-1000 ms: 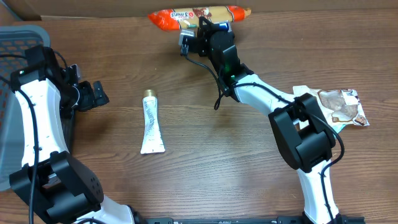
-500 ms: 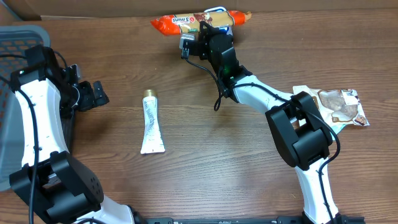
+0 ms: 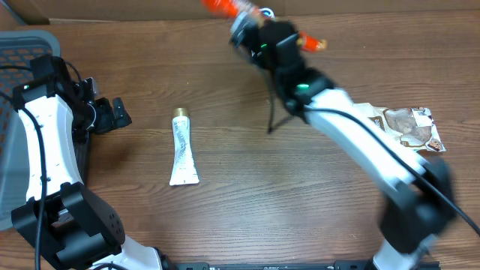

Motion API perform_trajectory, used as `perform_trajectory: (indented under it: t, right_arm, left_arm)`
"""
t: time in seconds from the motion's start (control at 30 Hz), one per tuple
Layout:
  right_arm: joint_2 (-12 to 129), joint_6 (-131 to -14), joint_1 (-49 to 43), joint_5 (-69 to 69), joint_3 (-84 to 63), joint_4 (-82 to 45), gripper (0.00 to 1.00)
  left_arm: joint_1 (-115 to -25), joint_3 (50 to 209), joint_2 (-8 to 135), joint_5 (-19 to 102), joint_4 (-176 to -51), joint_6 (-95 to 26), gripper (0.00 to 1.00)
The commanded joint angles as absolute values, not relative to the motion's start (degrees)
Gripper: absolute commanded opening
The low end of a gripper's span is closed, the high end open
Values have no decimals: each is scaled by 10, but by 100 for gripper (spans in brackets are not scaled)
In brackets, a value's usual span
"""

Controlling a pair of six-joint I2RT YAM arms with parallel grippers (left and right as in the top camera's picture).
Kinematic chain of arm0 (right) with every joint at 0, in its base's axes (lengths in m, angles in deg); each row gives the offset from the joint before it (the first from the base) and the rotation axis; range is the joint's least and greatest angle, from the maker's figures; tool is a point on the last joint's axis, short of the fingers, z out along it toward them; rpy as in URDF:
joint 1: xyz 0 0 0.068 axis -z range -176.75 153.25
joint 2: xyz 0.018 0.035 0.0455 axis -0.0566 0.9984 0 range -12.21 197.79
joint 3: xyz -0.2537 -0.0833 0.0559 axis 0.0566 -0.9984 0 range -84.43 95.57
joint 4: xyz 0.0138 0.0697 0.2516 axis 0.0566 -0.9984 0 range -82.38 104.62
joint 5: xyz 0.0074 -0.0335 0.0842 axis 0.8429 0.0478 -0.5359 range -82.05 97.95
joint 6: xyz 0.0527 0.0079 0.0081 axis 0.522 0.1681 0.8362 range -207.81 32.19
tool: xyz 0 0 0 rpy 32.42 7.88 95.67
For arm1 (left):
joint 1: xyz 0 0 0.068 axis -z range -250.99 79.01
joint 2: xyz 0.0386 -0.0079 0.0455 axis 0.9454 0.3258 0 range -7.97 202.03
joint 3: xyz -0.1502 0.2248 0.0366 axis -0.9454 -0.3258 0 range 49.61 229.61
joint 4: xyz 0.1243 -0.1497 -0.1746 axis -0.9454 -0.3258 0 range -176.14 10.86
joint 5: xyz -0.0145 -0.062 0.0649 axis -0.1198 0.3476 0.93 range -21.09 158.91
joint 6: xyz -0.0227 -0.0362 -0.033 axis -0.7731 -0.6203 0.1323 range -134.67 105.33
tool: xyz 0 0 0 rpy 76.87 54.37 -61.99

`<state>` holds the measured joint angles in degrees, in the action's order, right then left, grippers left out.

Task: Scan the item barcode
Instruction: 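Carry the pasta pack right and drop it on the item pile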

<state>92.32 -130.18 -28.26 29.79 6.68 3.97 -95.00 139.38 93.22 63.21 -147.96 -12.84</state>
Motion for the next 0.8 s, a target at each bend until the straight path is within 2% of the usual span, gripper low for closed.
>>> perform_trajectory:
  t: [0.0, 0.2, 0.37, 0.5, 0.77]
  right_arm:
    - [754, -1037, -248, 292, 92, -32, 4]
    - [633, -693, -101, 89, 92, -287, 4]
    - [636, -663, 51, -152, 74, -385, 4]
    - [659, -641, 137, -232, -11, -343, 4]
    - [728, -577, 241, -286, -182, -105, 4]
  left_arm:
    - [-953, 1401, 936, 631, -1479, -138, 100]
    - [-953, 1401, 936, 631, -1479, -138, 100]
    - [-953, 1401, 936, 631, -1479, -138, 100]
    - [-953, 1401, 936, 631, -1479, -138, 100]
    - [-953, 1401, 936, 631, -1479, -138, 100]
